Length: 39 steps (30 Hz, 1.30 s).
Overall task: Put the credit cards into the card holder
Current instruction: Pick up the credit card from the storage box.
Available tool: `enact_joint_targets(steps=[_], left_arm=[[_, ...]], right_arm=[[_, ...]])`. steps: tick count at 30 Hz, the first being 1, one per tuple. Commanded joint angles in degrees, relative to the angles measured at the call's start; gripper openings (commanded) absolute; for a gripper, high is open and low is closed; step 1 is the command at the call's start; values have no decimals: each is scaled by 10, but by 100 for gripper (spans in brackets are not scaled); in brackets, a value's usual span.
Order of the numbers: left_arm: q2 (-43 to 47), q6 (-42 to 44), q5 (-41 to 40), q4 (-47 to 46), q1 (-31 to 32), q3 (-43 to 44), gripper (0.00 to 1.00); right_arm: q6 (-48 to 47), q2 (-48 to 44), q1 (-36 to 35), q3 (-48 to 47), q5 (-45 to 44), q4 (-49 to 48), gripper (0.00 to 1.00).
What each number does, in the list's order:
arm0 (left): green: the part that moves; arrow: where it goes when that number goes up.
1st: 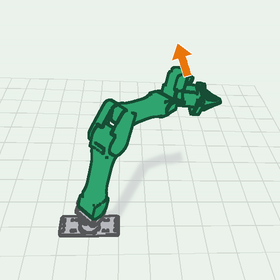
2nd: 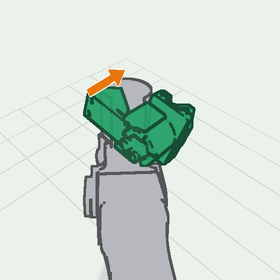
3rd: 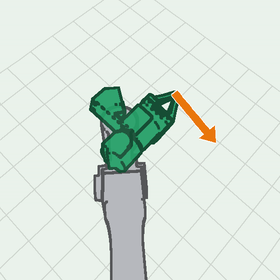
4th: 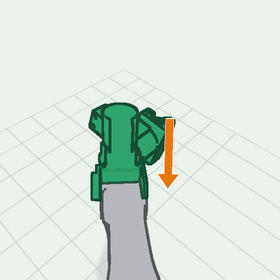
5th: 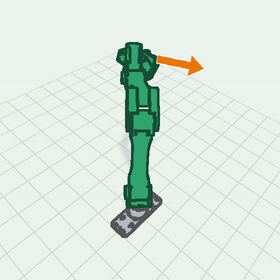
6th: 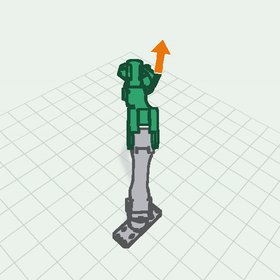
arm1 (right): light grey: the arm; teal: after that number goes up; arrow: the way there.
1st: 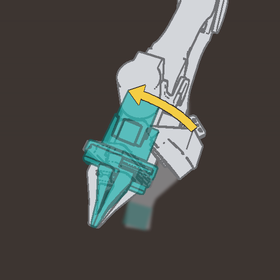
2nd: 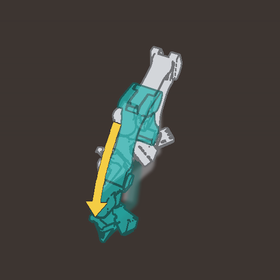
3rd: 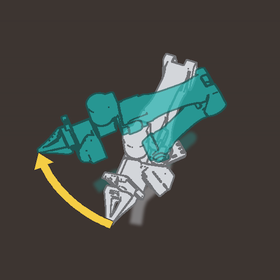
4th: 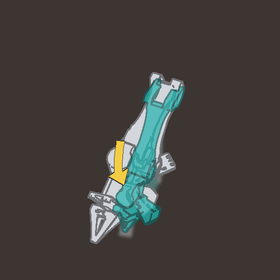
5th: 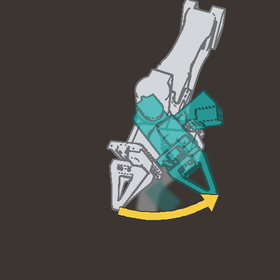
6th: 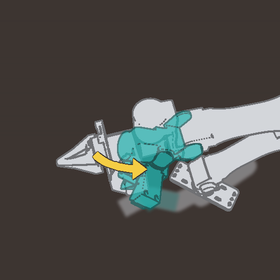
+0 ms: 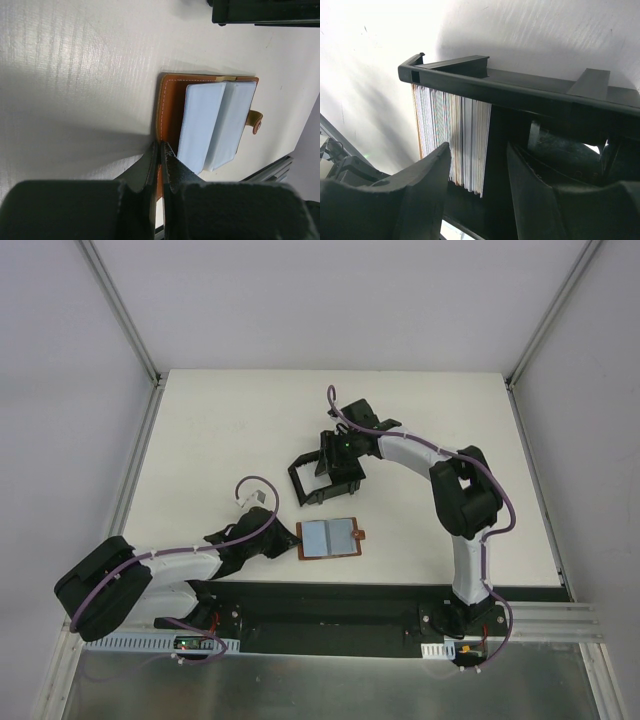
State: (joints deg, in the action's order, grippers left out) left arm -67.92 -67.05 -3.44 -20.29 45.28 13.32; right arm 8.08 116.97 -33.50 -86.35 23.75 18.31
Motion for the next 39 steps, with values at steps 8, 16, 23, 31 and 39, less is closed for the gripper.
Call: enact_joint_targets(steps=[8,16,23,31,39], left_arm=[[-24,21,7,50,-6,-4,0],[-32,22,12,45,-7,-1,0],[-38,24,16,41,-9,0,0],[-39,25,18,40,-10,0,0],[-49,25,24,35,-11,2,0]], right_arm=[[-1,-48,-1,-2,19,-1,43],[0,-52,0,-1,20,0,37],[-1,-59,2,1,15,-1,29],[-6,-74,7,3,2,0,18],[-17,-79,9,-7,-13,16,12]])
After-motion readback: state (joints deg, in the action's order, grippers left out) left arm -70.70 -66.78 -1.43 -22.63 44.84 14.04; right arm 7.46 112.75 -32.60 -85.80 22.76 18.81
